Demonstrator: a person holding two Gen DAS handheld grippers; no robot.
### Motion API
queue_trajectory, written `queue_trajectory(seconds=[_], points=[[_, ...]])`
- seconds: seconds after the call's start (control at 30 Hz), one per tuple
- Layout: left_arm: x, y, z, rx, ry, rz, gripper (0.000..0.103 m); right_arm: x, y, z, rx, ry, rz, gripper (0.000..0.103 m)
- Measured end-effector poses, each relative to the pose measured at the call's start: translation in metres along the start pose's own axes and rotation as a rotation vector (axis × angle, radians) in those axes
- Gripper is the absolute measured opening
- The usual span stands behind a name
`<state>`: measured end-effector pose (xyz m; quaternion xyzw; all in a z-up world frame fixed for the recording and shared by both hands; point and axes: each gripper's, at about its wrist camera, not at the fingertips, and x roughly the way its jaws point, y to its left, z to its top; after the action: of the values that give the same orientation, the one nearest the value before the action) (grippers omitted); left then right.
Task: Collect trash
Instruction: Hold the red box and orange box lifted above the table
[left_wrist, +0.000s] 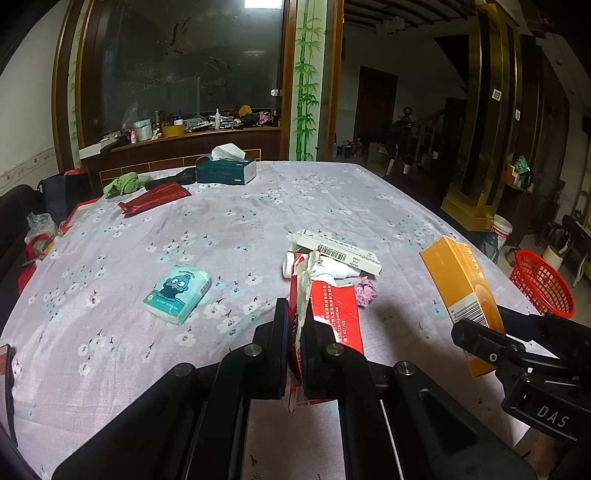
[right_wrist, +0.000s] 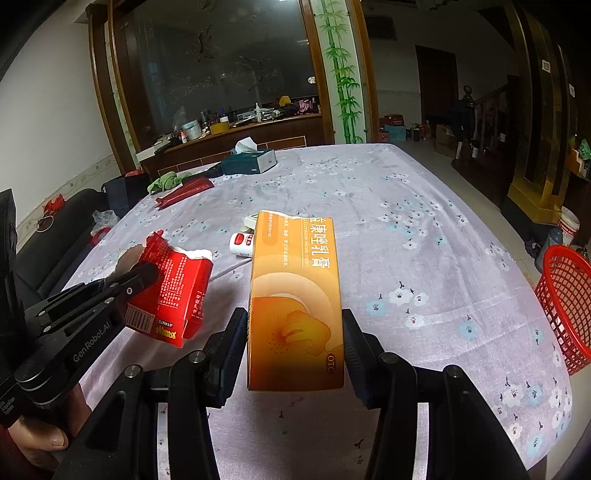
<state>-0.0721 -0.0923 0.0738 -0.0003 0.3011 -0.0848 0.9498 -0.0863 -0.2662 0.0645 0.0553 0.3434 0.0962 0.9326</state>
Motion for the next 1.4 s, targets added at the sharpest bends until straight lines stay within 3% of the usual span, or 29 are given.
queue_trajectory(seconds=[1.4], points=[[-0.006,-0.013,0.004,0.034,-0.018,-0.008,0.005,-0.009,-0.011,0.001,0.029,-0.015,-0.001,0.053]])
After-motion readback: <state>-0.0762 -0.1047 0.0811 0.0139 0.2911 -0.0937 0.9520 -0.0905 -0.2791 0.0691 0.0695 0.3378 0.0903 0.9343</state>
